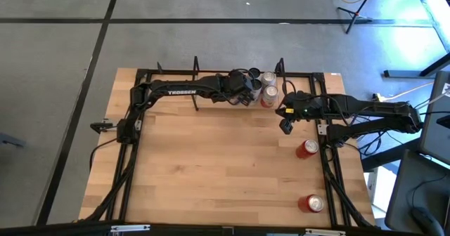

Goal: Place canned beverage on shelf
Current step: Put the blue soda can on the shelf, then put the top red soda can on the shelf

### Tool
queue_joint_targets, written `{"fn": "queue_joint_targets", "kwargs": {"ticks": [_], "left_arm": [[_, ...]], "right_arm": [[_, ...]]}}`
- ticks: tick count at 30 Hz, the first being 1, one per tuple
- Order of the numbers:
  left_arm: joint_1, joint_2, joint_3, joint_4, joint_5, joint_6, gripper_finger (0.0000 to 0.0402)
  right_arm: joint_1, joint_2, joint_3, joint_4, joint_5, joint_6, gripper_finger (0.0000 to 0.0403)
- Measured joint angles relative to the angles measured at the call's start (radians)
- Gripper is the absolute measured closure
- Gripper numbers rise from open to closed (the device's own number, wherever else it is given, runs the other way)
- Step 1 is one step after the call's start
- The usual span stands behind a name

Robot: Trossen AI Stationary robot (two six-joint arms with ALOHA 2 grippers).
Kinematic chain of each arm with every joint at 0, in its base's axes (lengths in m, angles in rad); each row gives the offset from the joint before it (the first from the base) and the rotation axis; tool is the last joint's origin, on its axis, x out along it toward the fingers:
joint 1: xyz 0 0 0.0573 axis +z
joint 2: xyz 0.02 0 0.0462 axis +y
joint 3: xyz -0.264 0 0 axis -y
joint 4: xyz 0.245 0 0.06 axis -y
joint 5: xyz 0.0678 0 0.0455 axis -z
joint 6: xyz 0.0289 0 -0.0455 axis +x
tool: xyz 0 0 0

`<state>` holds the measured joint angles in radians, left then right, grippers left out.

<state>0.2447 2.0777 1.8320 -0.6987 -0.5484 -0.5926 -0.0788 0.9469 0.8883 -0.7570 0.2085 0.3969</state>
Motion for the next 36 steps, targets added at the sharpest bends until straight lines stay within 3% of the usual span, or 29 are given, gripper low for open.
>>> {"fn": "queue_joint_targets", "kwargs": {"ticks": [8,22,30,36], "left_arm": [[-0.002,-0.014,0.0,0.0,0.028,0.073,0.0072],[-0.053,-0.271,0.0,-0.076,0.103,0.214,0.0065],[-0.171,-0.327,0.001,-0.142,0.098,0.323,0.0064],[-0.264,-0.308,-0.004,-0.216,0.102,0.34,0.0064]], "right_arm": [[0.0,0.0,0.0,-0.002,-0.019,0.0,0.0388],[0.0,0.0,0.005,0.059,-0.067,-0.057,0.0388],[0.11,-0.03,0.138,-0.233,-0.149,-0.028,0.0388],[0.242,-0.035,0.165,-0.477,-0.204,0.204,0.0388]]}}
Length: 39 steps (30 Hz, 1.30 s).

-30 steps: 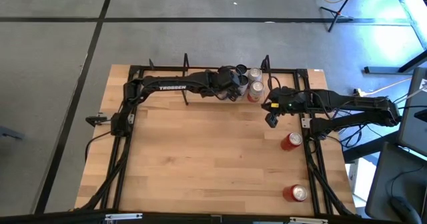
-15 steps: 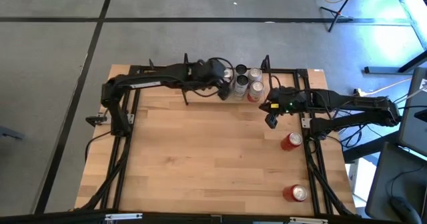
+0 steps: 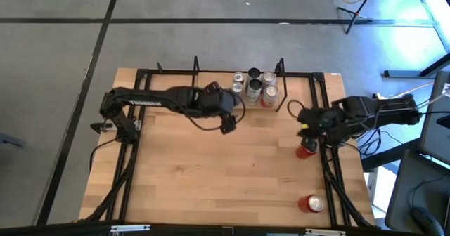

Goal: Place canned beverage on shelf
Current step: Put the top red soda can on the shelf

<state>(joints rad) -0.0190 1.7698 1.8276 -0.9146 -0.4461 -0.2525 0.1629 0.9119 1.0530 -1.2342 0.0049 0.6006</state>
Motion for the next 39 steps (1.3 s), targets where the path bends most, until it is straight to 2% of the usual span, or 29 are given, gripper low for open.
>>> {"fn": "queue_joint_targets", "kwargs": {"ticks": [4,7,10,15,18,20,22,27,34,39], "left_arm": [[-0.041,0.004,-0.021,0.006,0.0,-0.005,0.0064],[-0.061,0.003,-0.021,0.008,-0.001,-0.007,0.0064],[-0.07,0.003,-0.021,0.008,0.0,-0.019,0.0064],[-0.087,0.003,-0.021,0.008,-0.006,-0.042,0.0064],[-0.095,0.003,-0.021,0.008,-0.008,-0.044,0.0064],[-0.099,0.003,-0.021,0.008,-0.008,-0.044,0.0064],[-0.101,0.003,-0.022,0.008,-0.008,-0.05,0.0064],[-0.101,0.003,-0.022,0.008,-0.008,-0.054,0.0064],[-0.114,0.003,-0.022,0.008,-0.009,-0.054,0.0064],[-0.12,0.003,-0.022,0.007,-0.008,-0.053,0.0064]], "right_arm": [[0.047,0.006,0.0,-0.177,-0.036,0.185,0.0378],[0.078,0.008,0.0,-0.196,-0.083,0.271,0.0335],[0.12,0.01,0.0,-0.194,-0.083,0.331,0.0266],[0.167,0.054,0.0,-0.219,0.004,0.406,0.0125],[0.188,0.102,0.0,-0.225,-0.016,0.421,0.0051],[0.208,0.137,0.0,-0.241,-0.024,0.421,0.0017],[0.218,0.17,0.0,-0.275,-0.014,0.422,0.0012],[0.216,0.247,-0.012,-0.323,0.02,0.424,0.0046],[0.217,0.257,-0.139,-0.217,-0.073,0.422,0.0058],[0.216,0.257,-0.214,-0.152,-0.092,0.416,0.0058]]}}
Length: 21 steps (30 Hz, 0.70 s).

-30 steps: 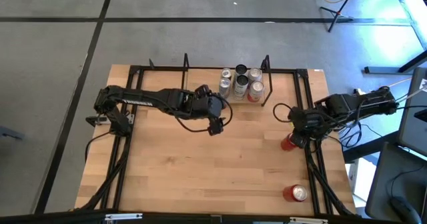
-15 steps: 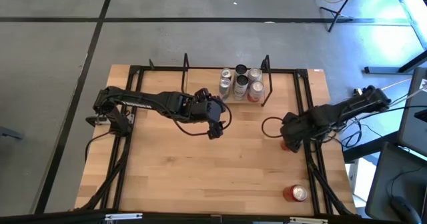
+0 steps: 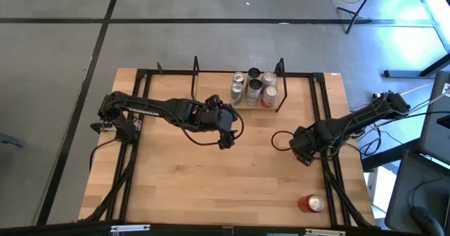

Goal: Place canned beverage on shelf
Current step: Put the top red soda can on the shelf

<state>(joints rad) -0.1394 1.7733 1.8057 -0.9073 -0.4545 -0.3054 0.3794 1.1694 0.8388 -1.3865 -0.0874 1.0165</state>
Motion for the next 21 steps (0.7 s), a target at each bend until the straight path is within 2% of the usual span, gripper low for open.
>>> {"fn": "queue_joint_targets", "kwargs": {"ticks": [5,11,17,21], "left_arm": [[0.001,0.0,0.0,-0.006,-0.002,0.001,0.0064],[0.0,0.0,0.0,-0.01,0.0,0.004,0.0064],[0.0,-0.043,0.003,-0.082,0.008,0.001,0.0064],[0.007,-0.101,0.006,-0.087,0.122,0.001,0.0064]], "right_arm": [[0.0,0.007,-0.023,0.057,-0.012,-0.03,0.0068],[0.0,0.006,-0.02,0.079,-0.008,-0.081,0.0132],[0.0,0.009,0.001,0.116,0.034,-0.167,0.0132],[-0.008,0.009,0.068,0.137,0.128,-0.202,0.0132]]}}
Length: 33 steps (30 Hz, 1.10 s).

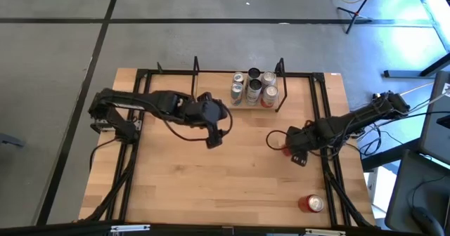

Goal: Place canned beverage on shelf
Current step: Put the top red soda can on the shelf

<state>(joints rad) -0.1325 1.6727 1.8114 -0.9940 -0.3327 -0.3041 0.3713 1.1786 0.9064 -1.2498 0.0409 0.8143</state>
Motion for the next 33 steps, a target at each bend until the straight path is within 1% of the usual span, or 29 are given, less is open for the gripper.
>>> {"fn": "queue_joint_targets", "kwargs": {"ticks": [2,3,6,8,11,14,17,20,24,28,33], "left_arm": [[0.008,-0.017,0.0,-0.008,0.075,0.01,0.0064],[0.009,-0.023,0.0,-0.023,0.095,0.023,0.0064],[0.009,-0.043,-0.001,-0.075,0.121,0.061,0.0064],[0.01,-0.066,-0.022,-0.101,0.142,0.074,0.0064],[0.014,-0.128,-0.103,-0.082,0.206,0.078,0.0064],[0.013,-0.214,-0.221,-0.035,0.228,0.061,0.0064],[0.004,-0.307,-0.345,0.013,0.248,0.038,0.0064],[0.001,-0.374,-0.435,0.052,0.249,-0.017,0.0064],[0.007,-0.416,-0.482,0.062,0.238,-0.101,0.0064],[0.005,-0.403,-0.484,0.07,0.232,-0.107,0.0064],[-0.003,-0.382,-0.485,0.077,0.168,-0.099,0.0064]], "right_arm": [[-0.001,0.012,0.042,0.043,0.024,-0.029,0.0132],[-0.001,0.023,0.066,0.073,0.041,-0.051,0.0132],[0.0,0.071,0.143,0.119,0.081,-0.15,0.0132],[-0.012,0.128,0.207,0.136,0.114,-0.214,0.0132],[-0.05,0.235,0.328,0.144,0.135,-0.293,0.0132],[-0.1,0.358,0.461,0.109,0.134,-0.371,0.0132],[-0.152,0.484,0.592,0.057,0.104,-0.436,0.0132],[-0.196,0.599,0.706,-0.017,0.079,-0.472,0.0132],[-0.231,0.721,0.822,-0.081,0.043,-0.5,0.0132],[-0.23,0.79,0.87,-0.071,0.035,-0.541,0.0132],[-0.227,0.841,0.873,-0.054,0.007,-0.56,0.0131]]}}
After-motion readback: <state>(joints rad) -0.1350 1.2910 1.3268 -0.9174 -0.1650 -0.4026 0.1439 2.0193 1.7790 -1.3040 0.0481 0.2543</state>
